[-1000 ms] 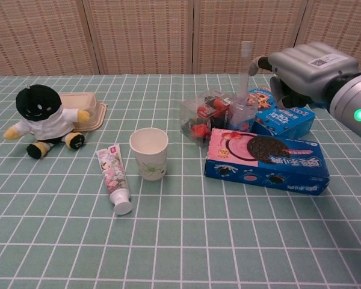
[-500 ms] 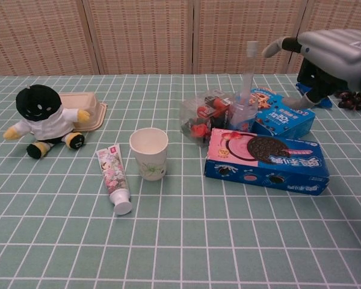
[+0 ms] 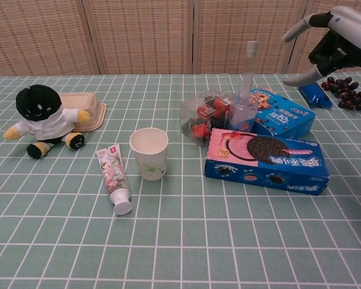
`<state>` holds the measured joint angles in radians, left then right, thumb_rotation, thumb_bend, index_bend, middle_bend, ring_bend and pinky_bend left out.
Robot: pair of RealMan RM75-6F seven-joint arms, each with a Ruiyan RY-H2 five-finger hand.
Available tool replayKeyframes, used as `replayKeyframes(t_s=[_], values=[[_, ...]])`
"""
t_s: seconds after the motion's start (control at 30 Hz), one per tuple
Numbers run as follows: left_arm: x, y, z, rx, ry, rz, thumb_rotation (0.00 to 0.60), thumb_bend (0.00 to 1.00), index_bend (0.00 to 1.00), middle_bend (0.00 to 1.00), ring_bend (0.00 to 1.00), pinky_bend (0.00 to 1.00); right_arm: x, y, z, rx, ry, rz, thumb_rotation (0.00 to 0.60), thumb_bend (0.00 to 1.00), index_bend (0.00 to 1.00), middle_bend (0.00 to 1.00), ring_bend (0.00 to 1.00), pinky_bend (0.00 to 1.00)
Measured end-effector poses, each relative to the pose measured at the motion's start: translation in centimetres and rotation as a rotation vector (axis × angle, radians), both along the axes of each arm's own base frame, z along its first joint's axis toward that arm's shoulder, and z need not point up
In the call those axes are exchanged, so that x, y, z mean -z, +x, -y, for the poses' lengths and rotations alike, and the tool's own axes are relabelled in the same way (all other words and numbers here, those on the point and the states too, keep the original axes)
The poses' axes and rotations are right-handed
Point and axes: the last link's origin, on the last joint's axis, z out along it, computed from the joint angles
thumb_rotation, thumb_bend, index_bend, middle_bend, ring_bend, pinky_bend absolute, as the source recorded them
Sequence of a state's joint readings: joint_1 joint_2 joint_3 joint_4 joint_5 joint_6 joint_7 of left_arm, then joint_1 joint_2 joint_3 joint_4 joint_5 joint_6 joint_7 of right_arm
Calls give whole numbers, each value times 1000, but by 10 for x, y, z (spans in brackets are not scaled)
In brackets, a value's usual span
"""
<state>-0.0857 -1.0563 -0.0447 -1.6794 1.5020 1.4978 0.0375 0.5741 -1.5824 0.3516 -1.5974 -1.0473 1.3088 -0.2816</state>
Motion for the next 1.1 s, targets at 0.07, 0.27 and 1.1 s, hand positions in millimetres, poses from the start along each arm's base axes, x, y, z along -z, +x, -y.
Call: replayKeyframes(t_s=[0.07, 0.27, 1.1], values=[[0, 0, 0, 2, 2, 3, 600, 267, 358, 144, 80, 298, 3, 1, 5, 17, 4, 46, 600, 153, 303, 1000, 1000, 1000], [-1, 1, 1, 8, 1, 7, 600, 267, 358, 144, 80, 298, 13, 3, 15, 61, 54, 151, 600, 176, 307, 1000, 1000, 1000], [-7, 1, 4, 14, 15, 28, 600, 267, 358, 144, 81, 298, 58, 27, 42, 100, 192, 275, 600, 226, 356, 1000, 1000, 1000]])
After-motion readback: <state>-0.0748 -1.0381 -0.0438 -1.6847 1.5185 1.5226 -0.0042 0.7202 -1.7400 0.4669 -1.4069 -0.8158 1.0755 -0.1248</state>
